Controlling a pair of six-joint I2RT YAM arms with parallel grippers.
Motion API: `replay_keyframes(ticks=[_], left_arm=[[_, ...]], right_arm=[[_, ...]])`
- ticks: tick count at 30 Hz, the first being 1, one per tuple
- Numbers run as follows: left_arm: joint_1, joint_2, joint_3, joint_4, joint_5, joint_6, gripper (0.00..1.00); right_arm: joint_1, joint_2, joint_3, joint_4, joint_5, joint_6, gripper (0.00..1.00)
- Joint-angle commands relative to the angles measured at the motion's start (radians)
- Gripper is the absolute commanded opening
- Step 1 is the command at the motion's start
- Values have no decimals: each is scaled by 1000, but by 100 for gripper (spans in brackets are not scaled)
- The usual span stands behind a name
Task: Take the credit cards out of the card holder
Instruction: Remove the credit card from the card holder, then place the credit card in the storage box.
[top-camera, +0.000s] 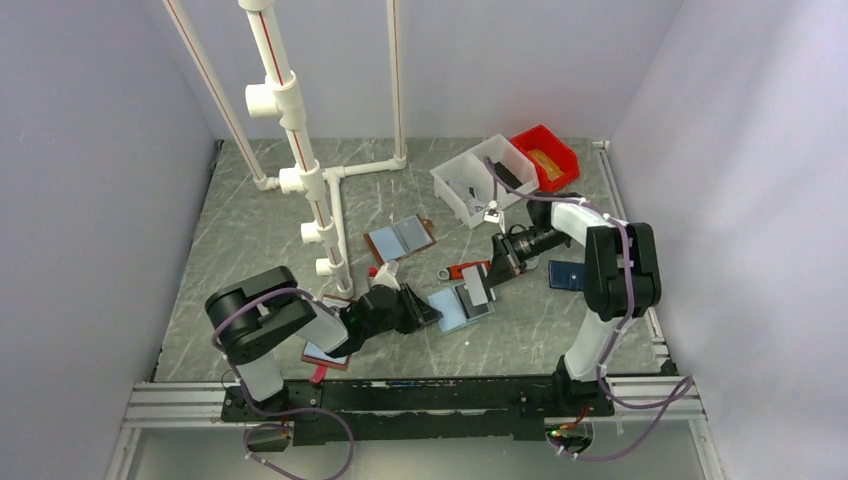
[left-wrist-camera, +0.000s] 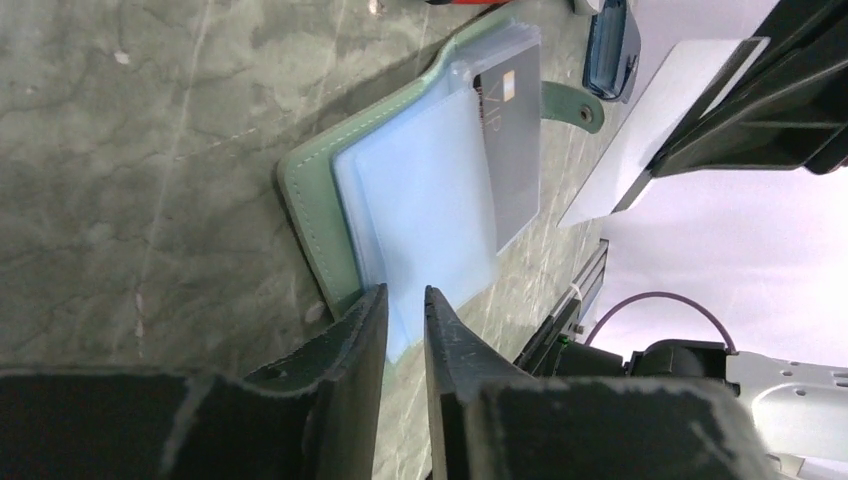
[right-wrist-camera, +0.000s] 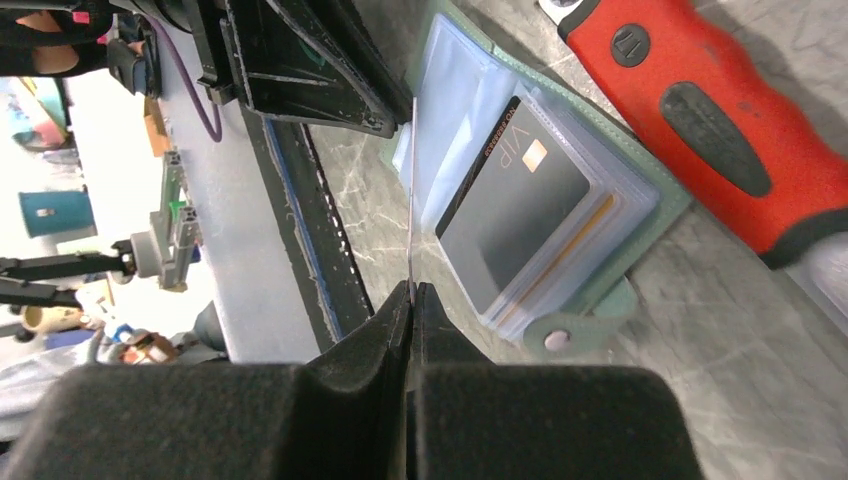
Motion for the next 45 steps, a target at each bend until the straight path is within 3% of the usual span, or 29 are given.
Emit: replay_keyframes(ticks=[1,7,13,17,21,29,33,37,40,45], left_arm=[[3,-108,51,-215,11,112,29],[-22,-243,95,-447,-20,207,41],[-68,-368,110,-600,-73,301,46],[-93,-424,124,-683,-97,350,48],[-102,-469,121,-695,-79,384,48],[-107,-509,113,-734,-77,411,50],[-109,-520,94,-717,-80,406,50],[-108,-541,94,-744,-87,416,51],[-108,-562,94,-770,-93,431,51],[-108,-624,62,-775,-109,443,53]], right_arm=[[-56,-83,50,-104,-74,-170,0],[-97,-177,92,-174,-72,-316,0],[-97,-364,131,-37,97,-345,0],[-97,-531,84,21,101,-606,0],[-92,-676,-33,199,124,-820,0],[-23,-578,36,368,360,-1129,0],[145,-498,103,509,605,-843,0],[239,-241,401,424,885,-424,0],[237,-38,641,228,940,-230,0],[231,115,756,216,978,-31,0]])
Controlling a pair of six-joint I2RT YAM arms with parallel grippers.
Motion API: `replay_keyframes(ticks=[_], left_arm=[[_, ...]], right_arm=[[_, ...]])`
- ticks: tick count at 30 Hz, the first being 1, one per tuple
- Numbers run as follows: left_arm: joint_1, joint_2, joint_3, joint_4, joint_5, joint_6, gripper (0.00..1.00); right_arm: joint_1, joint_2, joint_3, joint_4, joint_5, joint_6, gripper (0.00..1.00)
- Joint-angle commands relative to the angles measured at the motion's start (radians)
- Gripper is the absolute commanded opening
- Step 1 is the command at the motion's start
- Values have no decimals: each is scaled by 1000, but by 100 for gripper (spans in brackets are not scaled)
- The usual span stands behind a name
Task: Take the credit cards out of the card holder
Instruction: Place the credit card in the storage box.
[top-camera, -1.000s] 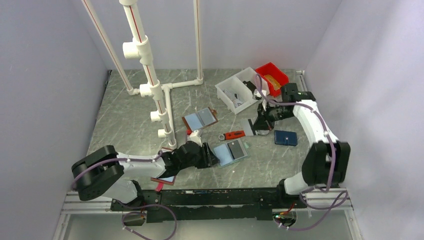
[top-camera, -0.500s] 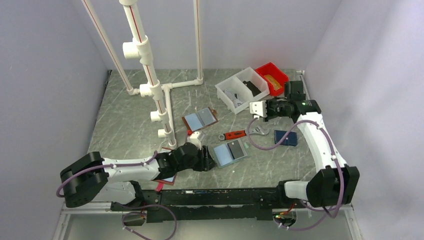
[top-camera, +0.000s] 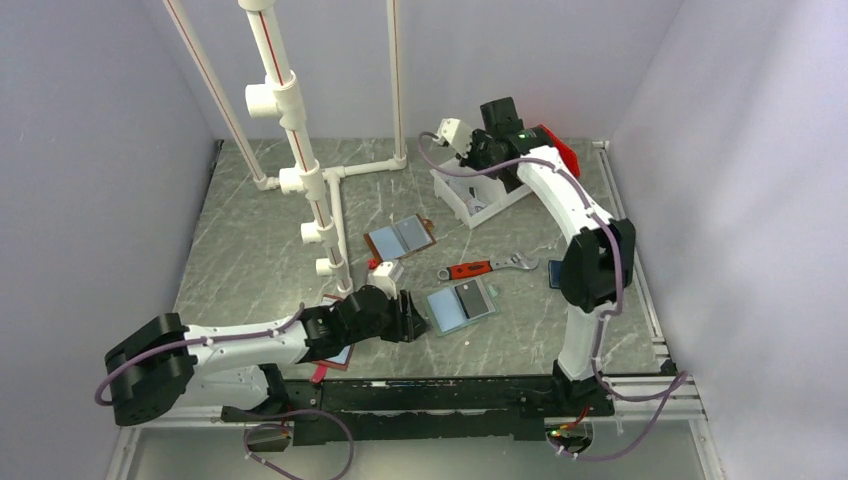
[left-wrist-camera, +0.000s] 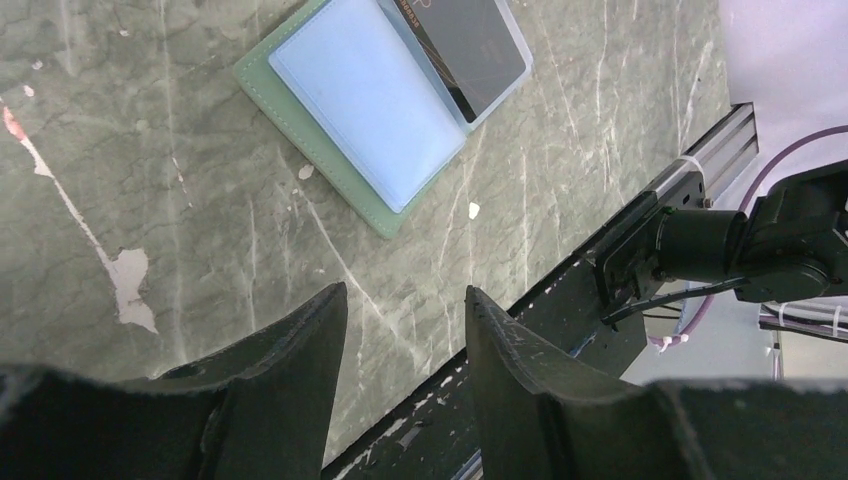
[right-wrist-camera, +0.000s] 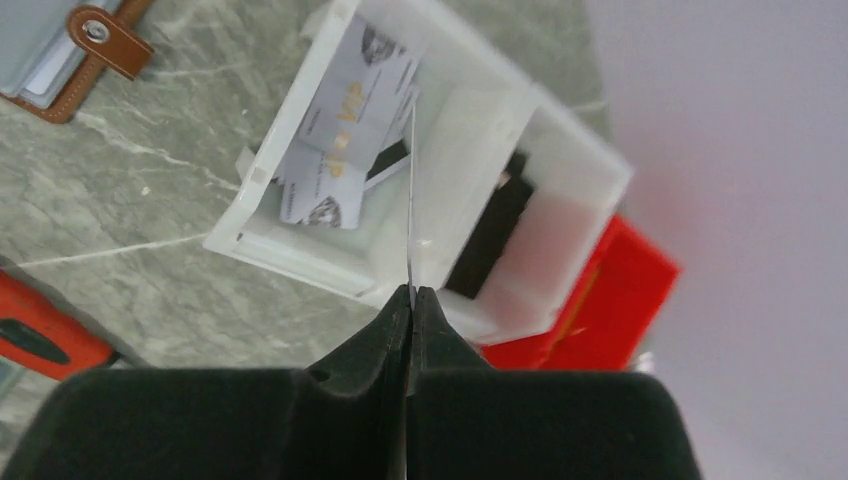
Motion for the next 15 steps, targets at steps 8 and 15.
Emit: replay_keyframes(ticks=[8,15], left_arm=[[-5,-148,-54,-38,-43,31,55],[-5,-157,-90,19,-40,15,55]], right_arm=[[-5,210,103,-53,233,374,0],[4,288,123,14,314,413,4]])
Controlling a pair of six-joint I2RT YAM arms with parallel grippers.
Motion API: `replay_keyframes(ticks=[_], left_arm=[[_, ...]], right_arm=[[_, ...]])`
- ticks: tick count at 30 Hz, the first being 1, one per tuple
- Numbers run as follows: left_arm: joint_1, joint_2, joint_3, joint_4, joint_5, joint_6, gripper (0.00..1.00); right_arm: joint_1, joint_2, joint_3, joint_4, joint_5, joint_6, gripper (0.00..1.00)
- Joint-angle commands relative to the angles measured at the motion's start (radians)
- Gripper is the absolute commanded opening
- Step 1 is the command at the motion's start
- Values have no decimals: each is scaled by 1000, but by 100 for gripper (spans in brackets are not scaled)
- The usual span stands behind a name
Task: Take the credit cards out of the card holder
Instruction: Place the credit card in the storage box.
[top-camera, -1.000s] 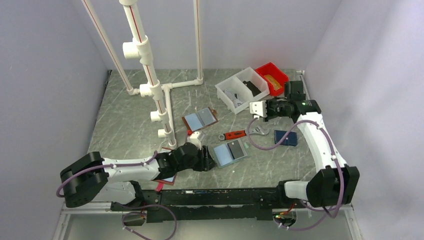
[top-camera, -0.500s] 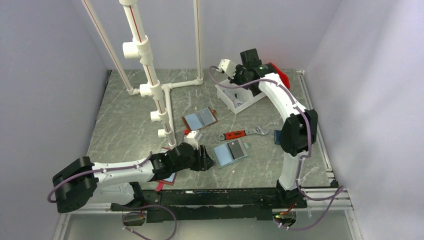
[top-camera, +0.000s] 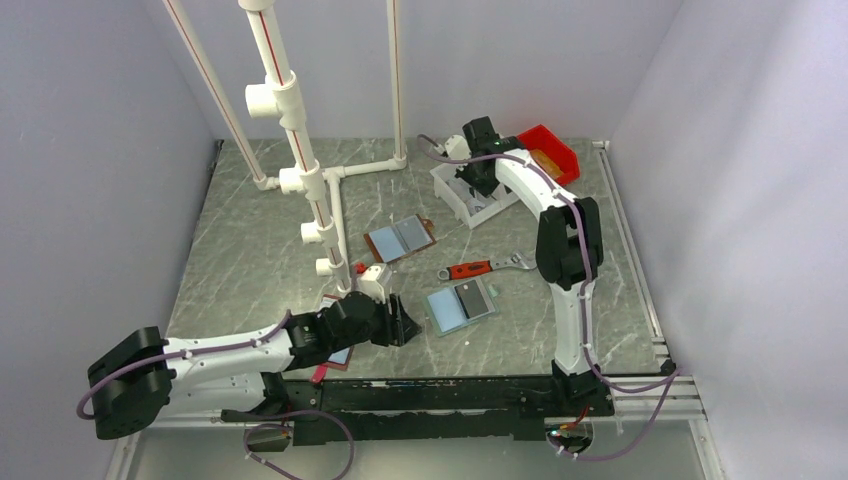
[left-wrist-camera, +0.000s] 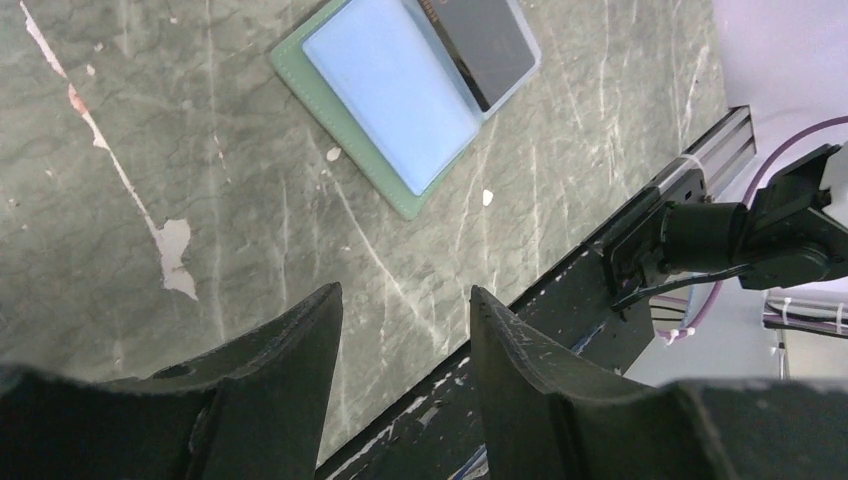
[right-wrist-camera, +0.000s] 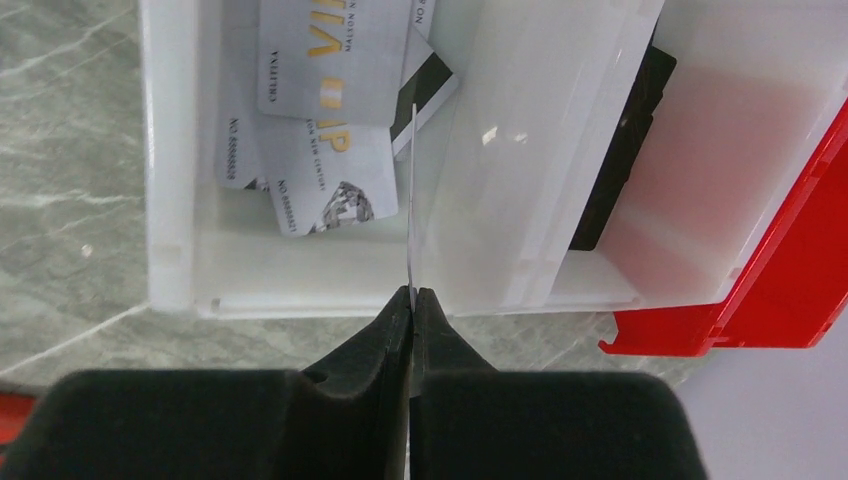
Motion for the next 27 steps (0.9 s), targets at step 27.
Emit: replay_keyframes(ticks=[27], left_arm=[[-24,-107,-38,155,14,-58,62]], right_arm=[[-13,-452,-308,24,-454,205,36]])
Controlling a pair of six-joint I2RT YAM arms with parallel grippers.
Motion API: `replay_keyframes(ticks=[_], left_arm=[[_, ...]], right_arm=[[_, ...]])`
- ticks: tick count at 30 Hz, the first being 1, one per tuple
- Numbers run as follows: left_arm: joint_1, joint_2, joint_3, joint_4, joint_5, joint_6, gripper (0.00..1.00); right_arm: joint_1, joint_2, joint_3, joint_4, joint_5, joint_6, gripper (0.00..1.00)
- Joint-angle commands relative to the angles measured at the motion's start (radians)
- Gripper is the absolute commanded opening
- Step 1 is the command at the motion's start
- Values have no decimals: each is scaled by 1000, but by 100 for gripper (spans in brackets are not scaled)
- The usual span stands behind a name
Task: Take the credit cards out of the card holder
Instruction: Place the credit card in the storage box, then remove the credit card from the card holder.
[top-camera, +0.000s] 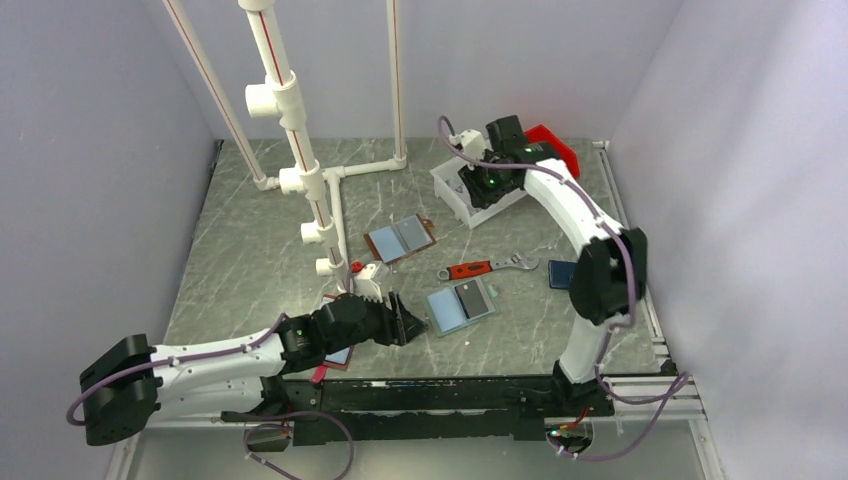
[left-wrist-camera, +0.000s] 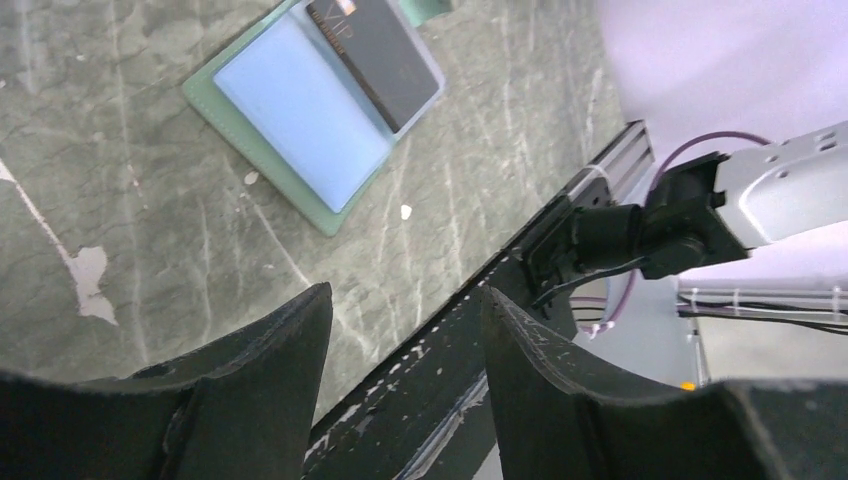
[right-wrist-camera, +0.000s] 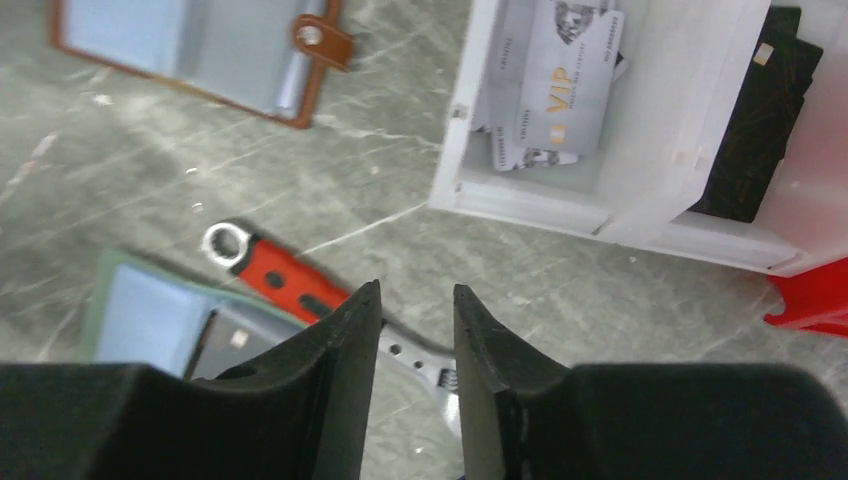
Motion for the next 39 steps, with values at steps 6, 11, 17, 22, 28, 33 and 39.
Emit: replay_keyframes(ticks=[6,11,17,22,28,33,39], left_arm=[[-16,-60,15,80,3,-25,61],[-20,-44,32,101,2,-27,62],[-20,-21,-51,322,18,-100,72],[-20,-28,-79,330,-17,-164,98],[-18,-13,-103,353,-27,-217,99],[-18,21,-150,439,-36,-272,99],[-18,78,-151,505,-10,-264,99]], right_arm=[[-30,-416,-356,114,-307,-63,41],[-127,-627,-557,195,-543,-96,49],[-219,-776,-705,288,-678,-96,57],[-253,-803,-757,310,-736,-104,58],[-278,-839,-808,338,-789,-105,62],[-288,-851,-849,341,-798,-130,63],[-327,-831,-886,346,-839,-143,64]])
